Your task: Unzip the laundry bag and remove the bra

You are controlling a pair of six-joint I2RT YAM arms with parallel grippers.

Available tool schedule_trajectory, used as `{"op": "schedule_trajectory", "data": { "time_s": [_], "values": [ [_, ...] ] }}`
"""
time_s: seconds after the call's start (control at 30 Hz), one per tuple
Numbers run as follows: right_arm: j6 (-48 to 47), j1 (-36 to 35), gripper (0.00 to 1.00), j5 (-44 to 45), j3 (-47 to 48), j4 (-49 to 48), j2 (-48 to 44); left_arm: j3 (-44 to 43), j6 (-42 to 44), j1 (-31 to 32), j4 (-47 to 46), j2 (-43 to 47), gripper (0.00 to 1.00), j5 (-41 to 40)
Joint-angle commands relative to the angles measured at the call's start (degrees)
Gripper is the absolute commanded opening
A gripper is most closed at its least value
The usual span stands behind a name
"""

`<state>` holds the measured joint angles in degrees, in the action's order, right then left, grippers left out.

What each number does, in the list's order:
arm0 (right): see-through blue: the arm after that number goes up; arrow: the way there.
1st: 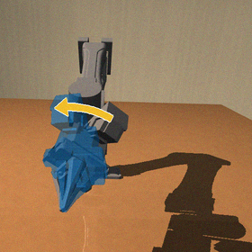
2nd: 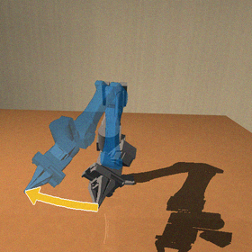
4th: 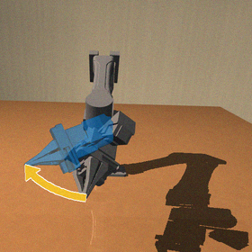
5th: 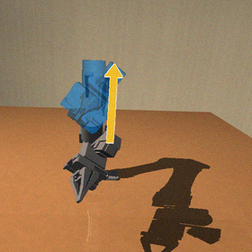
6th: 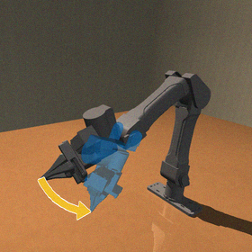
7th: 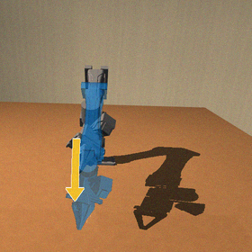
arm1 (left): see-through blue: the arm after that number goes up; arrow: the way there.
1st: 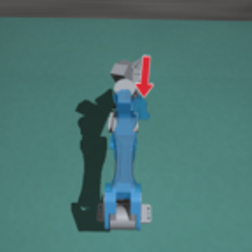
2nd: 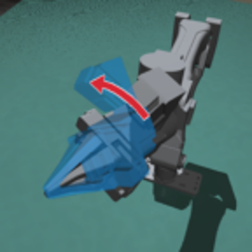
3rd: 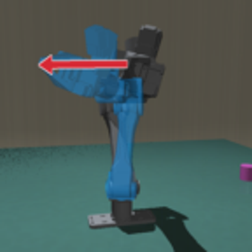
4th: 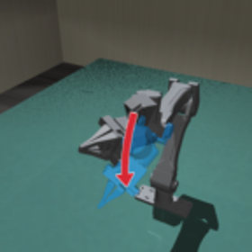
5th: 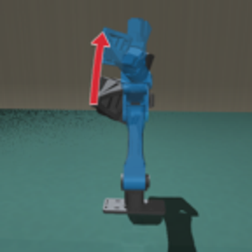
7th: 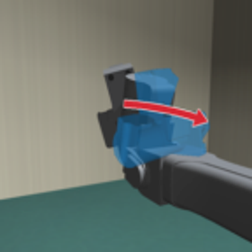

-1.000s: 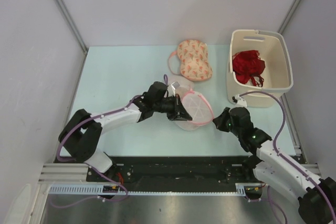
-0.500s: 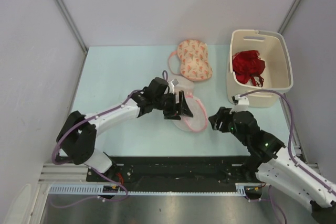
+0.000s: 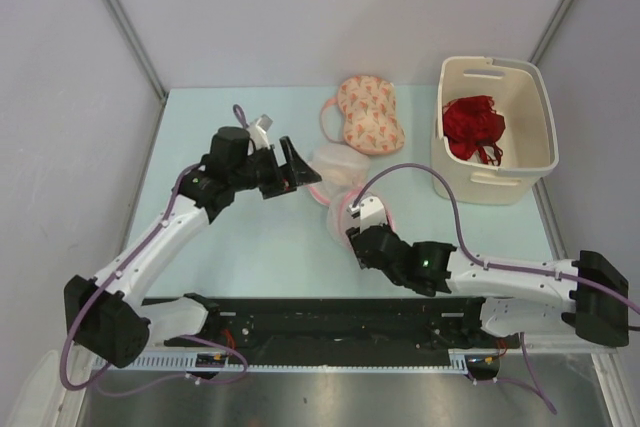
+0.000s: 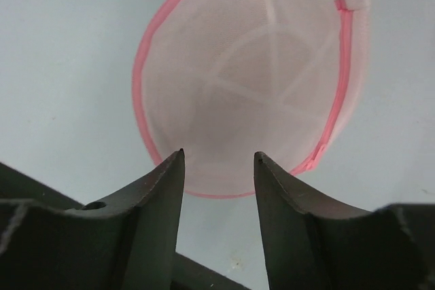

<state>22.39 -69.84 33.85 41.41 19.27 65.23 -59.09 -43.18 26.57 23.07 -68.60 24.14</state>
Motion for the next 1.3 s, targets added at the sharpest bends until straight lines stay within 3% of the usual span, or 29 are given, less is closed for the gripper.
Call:
{"op": "schedule_trajectory", "data": {
  "time_s": [0.0,0.13,0.27,0.37,0.53,0.8,0.9,0.93,1.0,1.03,1.13,1.27],
  "values": [
    [-1.6,-0.2,0.45,7.2,3.2,-3.1,0.9,2.0,2.7,-1.7,2.8,2.8,0.93,1.9],
    [-2.7,-0.2,0.46,5.4,3.2,-4.3,1.7,3.5,2.5,-1.7,2.1,2.4,0.93,2.7],
    [-1.3,-1.0,0.58,1.6,3.2,-3.7,0.8,3.5,2.7,-1.7,1.8,1.7,0.93,2.8],
    [-0.2,-4.0,0.61,1.7,3.2,-3.1,-1.1,3.6,3.3,-1.7,2.2,1.5,0.93,2.7],
    [1.9,-10.9,0.65,5.4,3.2,-0.9,1.0,4.1,3.5,-1.8,2.2,1.4,0.93,2.6],
    [3.1,-8.7,0.64,10.2,3.4,-1.2,8.6,4.6,3.6,-1.8,1.8,1.3,0.93,3.4],
    [2.2,-7.4,0.53,11.4,3.5,-2.5,9.5,4.7,3.6,-1.8,1.7,1.4,0.93,3.3],
    [2.0,-7.2,0.42,11.8,3.5,-2.6,9.4,4.6,3.6,-1.8,1.6,1.5,0.93,3.4],
    [1.7,-7.2,0.3,12.3,3.4,-2.7,8.2,4.7,3.7,-1.8,1.7,1.4,0.93,3.5],
    [1.2,-7.2,0.16,12.3,3.4,-2.7,7.6,4.8,3.8,-1.8,1.7,1.4,0.93,3.5],
    [0.7,-7.3,0.0,11.7,3.5,-2.1,4.7,5.2,4.2,-1.8,1.3,0.6,0.93,3.8],
    [0.1,-7.3,0.0,11.2,3.5,-0.8,2.4,7.1,3.3,-1.8,-1.0,-0.3,0.93,5.4]
  ]
}}
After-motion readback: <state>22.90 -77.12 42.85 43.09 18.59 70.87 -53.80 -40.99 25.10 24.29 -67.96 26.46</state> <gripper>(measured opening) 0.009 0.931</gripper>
